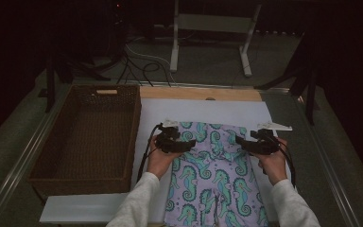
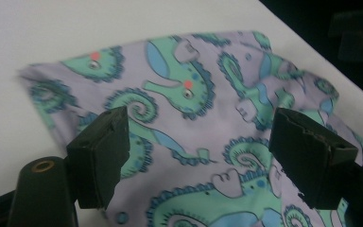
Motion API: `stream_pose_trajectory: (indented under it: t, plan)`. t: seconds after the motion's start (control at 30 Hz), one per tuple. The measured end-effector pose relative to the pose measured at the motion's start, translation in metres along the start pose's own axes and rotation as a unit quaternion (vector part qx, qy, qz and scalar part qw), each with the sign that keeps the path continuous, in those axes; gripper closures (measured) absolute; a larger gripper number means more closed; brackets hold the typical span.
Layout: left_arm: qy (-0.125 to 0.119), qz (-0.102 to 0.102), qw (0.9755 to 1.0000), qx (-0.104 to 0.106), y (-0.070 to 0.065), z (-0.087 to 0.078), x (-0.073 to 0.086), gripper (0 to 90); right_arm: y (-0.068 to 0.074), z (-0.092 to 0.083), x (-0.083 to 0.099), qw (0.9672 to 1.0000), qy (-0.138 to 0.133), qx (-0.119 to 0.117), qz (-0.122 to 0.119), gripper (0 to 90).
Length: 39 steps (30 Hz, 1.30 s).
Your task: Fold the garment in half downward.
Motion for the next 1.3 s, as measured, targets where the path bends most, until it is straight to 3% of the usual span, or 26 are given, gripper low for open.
stream_pose_trajectory:
  t: [0.33,0.6,0.7,0.77,0.8,0.87,0.93,1.13,1.3]
  plan:
    - [0.04,0.021,0.9988,0.016,-0.023,0.028,0.016,22.1,-0.001,-0.008,0.014,1.0,0.006,-0.006,0.003,24.8]
    - [0.07,0.033,0.997,0.0,-0.027,0.047,0.029,20.2,-0.002,-0.013,0.018,0.9999,0.007,-0.011,0.004,24.7]
    - [0.081,0.067,0.9932,-0.051,-0.025,0.053,0.036,26.9,-0.001,-0.014,0.021,0.9998,0.01,-0.015,0.003,24.8]
    - [0.084,0.09,0.989,-0.083,-0.024,0.053,0.036,38.7,-0.001,-0.013,0.023,0.9998,0.012,-0.017,0.003,25.3]
    - [0.086,0.099,0.9873,-0.089,-0.024,0.052,0.036,48.1,-0.001,-0.012,0.025,0.9997,0.014,-0.018,0.008,25.4]
    - [0.083,0.093,0.9891,-0.078,-0.023,0.051,0.036,67.6,-0.004,-0.01,0.03,0.9996,0.021,-0.016,0.007,26.6]
    - [0.078,0.083,0.9909,-0.072,-0.022,0.049,0.034,78.7,-0.005,-0.009,0.033,0.9995,0.025,-0.015,0.01,27.3]
    - [0.041,0.049,0.9969,-0.047,-0.019,0.034,0.027,80.4,-0.008,-0.01,0.035,0.9995,0.026,-0.016,0.011,32.8]
    - [0.016,0.028,0.9985,-0.045,-0.011,0.02,0.023,81.0,-0.005,-0.007,0.038,0.9993,0.032,-0.021,0.006,38.2]
Point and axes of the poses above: each handheld gripper's, and its own axes: z roughly forward along the jaws, x roughly out of its underside, y roughly to its left, the point moved 8 cm from there along z, roughly forward along the jaws, and after that the axes turned 7 degrees about x, right-handed, at the moved point
